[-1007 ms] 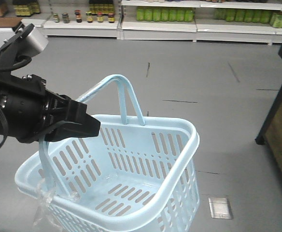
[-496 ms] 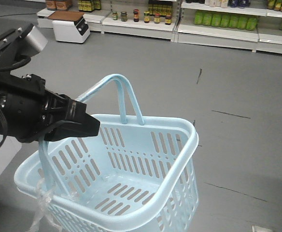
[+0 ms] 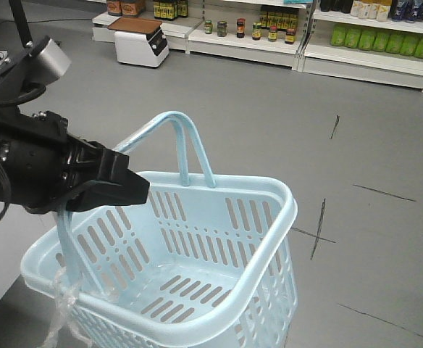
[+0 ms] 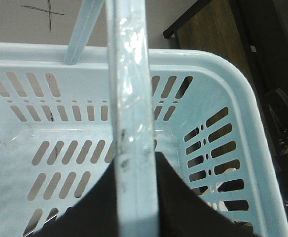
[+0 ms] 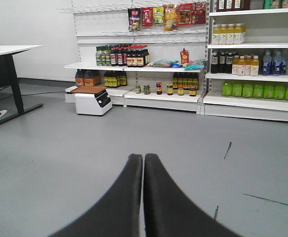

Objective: Pick three apples into basket with both arms
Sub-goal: 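Drive the base away from the table holding the basket aloft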

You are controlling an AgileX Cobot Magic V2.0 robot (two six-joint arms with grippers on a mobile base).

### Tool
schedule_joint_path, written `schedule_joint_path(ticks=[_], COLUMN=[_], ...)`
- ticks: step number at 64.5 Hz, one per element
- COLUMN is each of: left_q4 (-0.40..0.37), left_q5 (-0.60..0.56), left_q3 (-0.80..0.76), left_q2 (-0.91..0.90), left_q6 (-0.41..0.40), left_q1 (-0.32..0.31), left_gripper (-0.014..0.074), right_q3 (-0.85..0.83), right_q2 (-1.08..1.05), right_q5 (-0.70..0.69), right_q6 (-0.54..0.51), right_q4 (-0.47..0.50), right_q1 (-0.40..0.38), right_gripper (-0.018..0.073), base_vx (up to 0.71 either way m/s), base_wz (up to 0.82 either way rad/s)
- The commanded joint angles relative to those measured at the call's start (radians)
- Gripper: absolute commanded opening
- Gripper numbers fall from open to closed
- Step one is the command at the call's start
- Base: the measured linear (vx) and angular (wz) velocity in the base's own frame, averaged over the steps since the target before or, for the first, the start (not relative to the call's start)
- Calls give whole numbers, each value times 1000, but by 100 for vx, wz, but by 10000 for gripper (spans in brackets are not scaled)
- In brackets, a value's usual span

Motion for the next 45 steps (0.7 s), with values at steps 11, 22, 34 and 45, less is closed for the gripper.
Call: schedule_joint_path(ticks=[11, 22, 34, 45], left_q4=[-56, -56, -56, -56], left_q5=[-61, -61, -61, -61], left_q3=[-30, -30, -30, -30], left_q2=[-24, -24, -24, -24], left_q6=[0, 0, 0, 0], left_q1=[-3, -3, -3, -3], left_gripper=[-8, -8, -8, -8], right_q3=[14, 14, 14, 14], right_q2=[-10, -10, -10, -10], right_q5=[-71, -71, -71, -71], right_q6=[-5, -5, -5, -5], right_q4=[-8, -8, -8, -8], right_q1=[-8, -8, -8, -8], right_gripper=[-4, -4, -4, -4], base_vx=[23, 24, 25, 26], base_wz=[-7, -19, -28, -34])
